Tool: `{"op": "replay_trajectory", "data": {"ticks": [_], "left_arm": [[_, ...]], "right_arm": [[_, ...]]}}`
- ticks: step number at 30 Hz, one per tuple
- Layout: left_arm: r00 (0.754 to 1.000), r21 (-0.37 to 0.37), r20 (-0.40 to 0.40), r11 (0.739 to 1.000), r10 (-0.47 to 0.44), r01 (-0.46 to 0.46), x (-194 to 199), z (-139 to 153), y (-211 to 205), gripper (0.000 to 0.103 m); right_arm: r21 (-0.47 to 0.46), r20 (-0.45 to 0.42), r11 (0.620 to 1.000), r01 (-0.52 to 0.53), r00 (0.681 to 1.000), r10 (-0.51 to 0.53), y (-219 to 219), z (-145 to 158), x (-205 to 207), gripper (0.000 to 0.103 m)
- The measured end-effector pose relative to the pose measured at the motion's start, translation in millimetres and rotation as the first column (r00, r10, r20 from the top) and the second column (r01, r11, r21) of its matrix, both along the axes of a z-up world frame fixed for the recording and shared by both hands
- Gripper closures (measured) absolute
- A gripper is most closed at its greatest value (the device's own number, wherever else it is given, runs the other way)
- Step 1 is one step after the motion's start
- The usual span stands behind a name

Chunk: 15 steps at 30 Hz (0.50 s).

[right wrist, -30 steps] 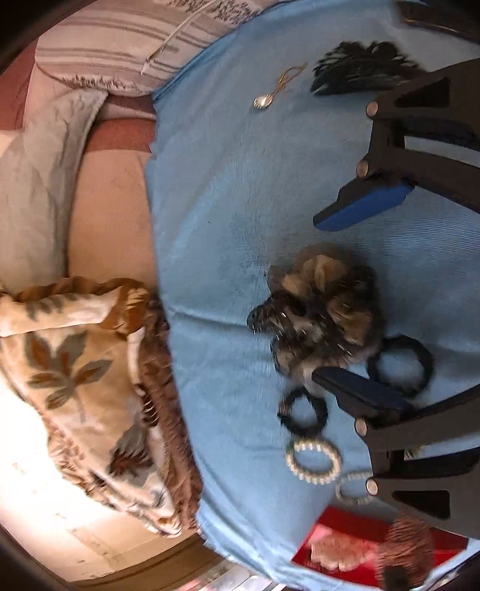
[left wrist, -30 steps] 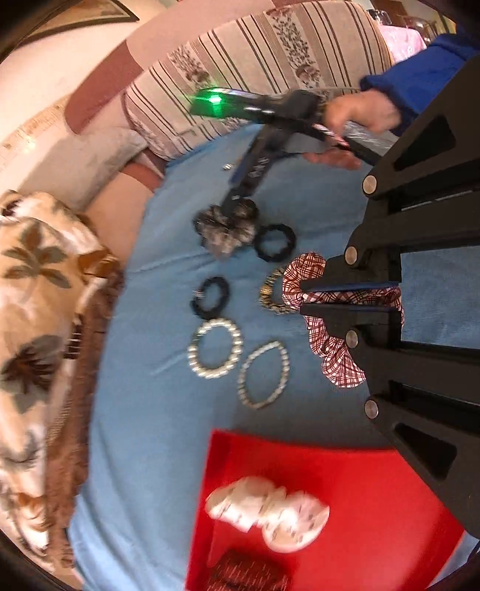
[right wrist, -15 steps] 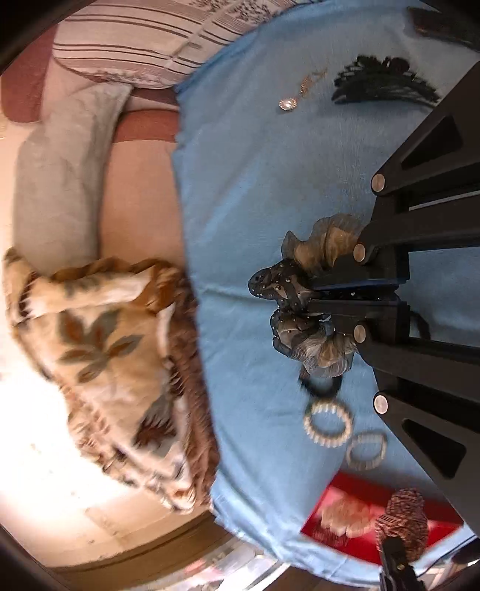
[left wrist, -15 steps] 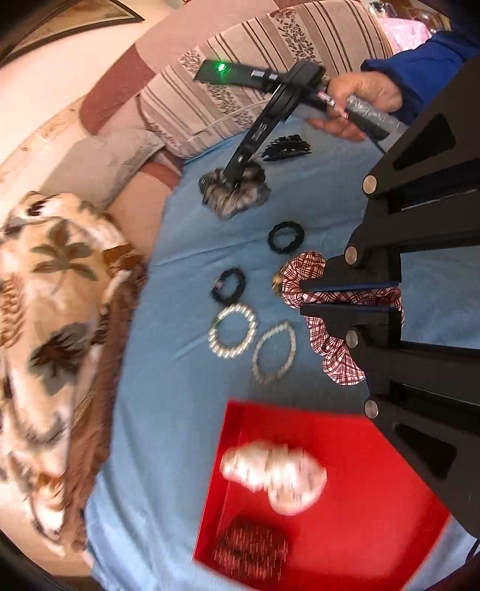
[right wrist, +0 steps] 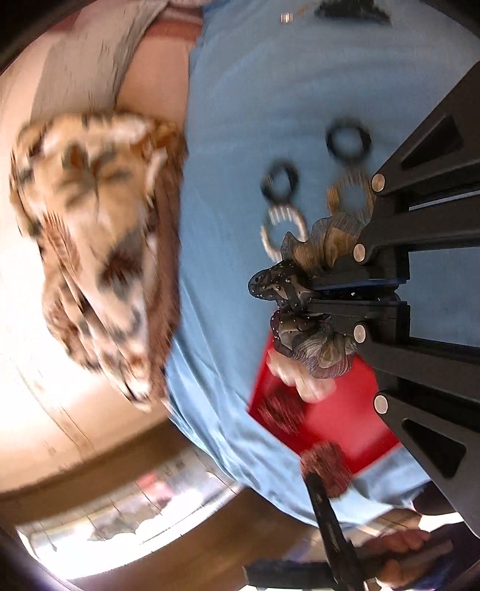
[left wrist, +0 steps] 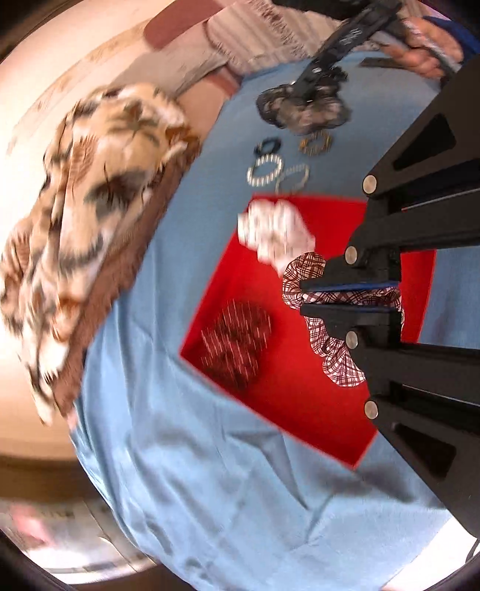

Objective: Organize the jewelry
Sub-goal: 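Carry both scrunchies into the red tray and open both tools to release them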

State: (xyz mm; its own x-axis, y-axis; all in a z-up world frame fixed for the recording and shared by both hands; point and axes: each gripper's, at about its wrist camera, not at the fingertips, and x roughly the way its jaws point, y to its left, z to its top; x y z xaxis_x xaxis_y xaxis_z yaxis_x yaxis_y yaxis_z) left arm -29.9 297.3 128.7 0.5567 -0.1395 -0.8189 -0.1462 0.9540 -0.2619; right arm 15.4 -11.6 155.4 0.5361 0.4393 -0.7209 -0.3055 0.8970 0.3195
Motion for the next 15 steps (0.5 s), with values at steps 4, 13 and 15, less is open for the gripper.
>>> {"op": "replay_trajectory", "data": {"ticks": [4,13,15], "left_arm": [[0.999,0.004,-0.025,0.999,0.039,-0.039,9,-20,23,0.097],[0.994,0.102,-0.057,0.991,0.088,-0.082,30,-52,40,0.096],[0.994,0.11,-0.053,0.99,0.091,-0.085,29,-54,41,0.095]], "right_arm": [[0.018,-0.04,0.996,-0.087,0.995,0.087,51,-15,-8,0.097],[0.004,-0.122,0.983,-0.182,0.976,0.181,128,-58,-5,0.097],[-0.012,-0.136,0.983,-0.183,0.974,0.179,139,-68,2,0.097]]}}
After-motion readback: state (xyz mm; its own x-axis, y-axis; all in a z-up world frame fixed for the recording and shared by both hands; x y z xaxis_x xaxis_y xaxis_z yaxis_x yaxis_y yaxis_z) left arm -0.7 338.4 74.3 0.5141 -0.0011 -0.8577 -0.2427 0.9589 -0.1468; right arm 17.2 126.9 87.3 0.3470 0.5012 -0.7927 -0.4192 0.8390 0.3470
